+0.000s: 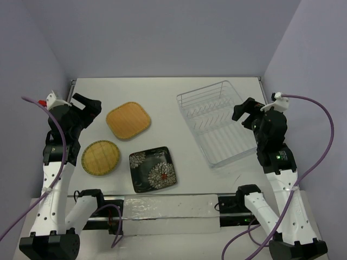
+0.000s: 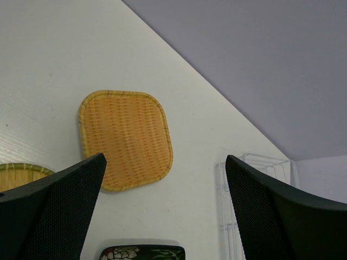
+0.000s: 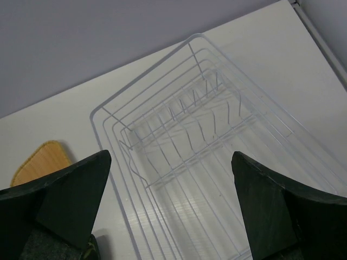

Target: Load the plates into the dish rack

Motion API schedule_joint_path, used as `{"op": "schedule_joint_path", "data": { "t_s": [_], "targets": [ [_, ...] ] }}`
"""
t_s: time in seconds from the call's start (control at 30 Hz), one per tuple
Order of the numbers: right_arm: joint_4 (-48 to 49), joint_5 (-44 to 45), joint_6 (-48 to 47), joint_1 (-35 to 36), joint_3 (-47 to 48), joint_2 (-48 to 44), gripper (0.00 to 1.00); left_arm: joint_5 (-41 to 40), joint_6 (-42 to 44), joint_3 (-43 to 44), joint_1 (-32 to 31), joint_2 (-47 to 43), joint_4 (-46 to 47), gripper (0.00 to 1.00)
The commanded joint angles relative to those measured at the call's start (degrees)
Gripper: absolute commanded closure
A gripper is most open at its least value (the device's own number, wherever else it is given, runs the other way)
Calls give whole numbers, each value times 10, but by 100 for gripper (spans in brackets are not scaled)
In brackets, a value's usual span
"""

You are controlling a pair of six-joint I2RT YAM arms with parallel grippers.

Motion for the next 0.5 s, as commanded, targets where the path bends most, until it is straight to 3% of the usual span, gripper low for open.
{"op": "schedule_joint_path", "data": {
  "t_s": [0.0, 0.2, 0.3, 0.33, 0.37, 0.47],
  "targets": [
    [5, -19, -18, 2, 20, -1, 0, 25, -17, -24, 4, -17, -8, 1],
    [17, -182, -68, 36, 43, 16, 0, 87, -20, -68, 3, -25, -5, 1],
    [21, -135, -96, 145, 59, 35, 0, 120, -18, -95, 3, -25, -25, 1],
    [23, -132, -99, 147, 60, 36, 0, 124, -19, -103, 4, -28, -26, 1],
    [25, -111, -99, 210, 68, 60, 0, 126, -24, -120, 4, -34, -30, 1],
    [25, -94, -90, 300, 84, 126, 0, 134, -37, -163, 4, -50, -28, 1]
  ]
}}
